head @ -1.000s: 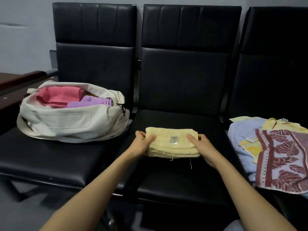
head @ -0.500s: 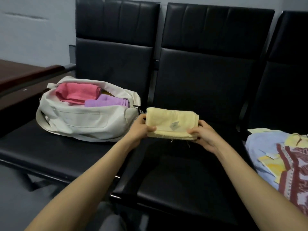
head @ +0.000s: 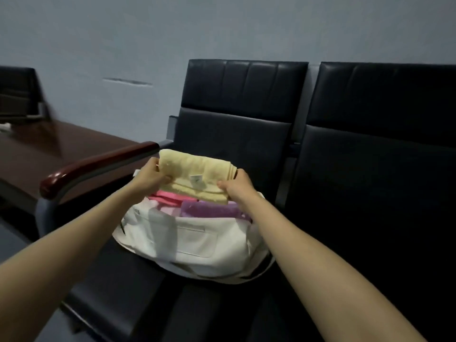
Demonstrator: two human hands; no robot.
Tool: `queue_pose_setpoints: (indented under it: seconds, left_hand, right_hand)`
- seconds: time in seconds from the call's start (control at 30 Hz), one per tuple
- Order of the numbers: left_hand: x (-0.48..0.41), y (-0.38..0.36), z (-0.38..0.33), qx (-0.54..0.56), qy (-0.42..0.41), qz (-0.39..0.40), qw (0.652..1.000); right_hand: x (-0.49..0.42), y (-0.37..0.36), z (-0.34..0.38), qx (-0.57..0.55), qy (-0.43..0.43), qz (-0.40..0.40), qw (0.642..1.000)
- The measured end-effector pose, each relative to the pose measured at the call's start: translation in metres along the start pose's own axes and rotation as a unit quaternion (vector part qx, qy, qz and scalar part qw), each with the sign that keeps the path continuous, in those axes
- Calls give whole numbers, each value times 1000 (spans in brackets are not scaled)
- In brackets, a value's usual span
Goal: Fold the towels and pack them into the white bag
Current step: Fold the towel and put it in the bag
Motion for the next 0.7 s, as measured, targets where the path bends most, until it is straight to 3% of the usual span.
queue_pose_setpoints:
  seconds: [0.23, 0.5, 0.6, 0.7]
  left_hand:
    - [-27, 22, 69, -141, 76, -15, 987]
    - [-51, 35, 85, -274, 134, -44, 951]
    - [-44, 26, 87, -308, 159, -14, 938]
    - [-30, 1, 90, -368, 105, 67, 921]
  right_hand:
    - [-26, -82, -25, 6, -69, 68, 995]
    - [-34, -105, -25, 175, 6, 58, 983]
    - [-35, -114, -31, 257, 13, 61, 964]
    - [-34, -111, -40, 307, -4, 47, 951]
Point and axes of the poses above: each hand's wrist, its own x-axis away from the middle knuckle, its own y-axis out of the back of the hand, z = x × y, the point moved 10 cm from there along -x, towards the middle knuckle, and after that the axes turned 2 degrees about -x, right-handed, at the moved point
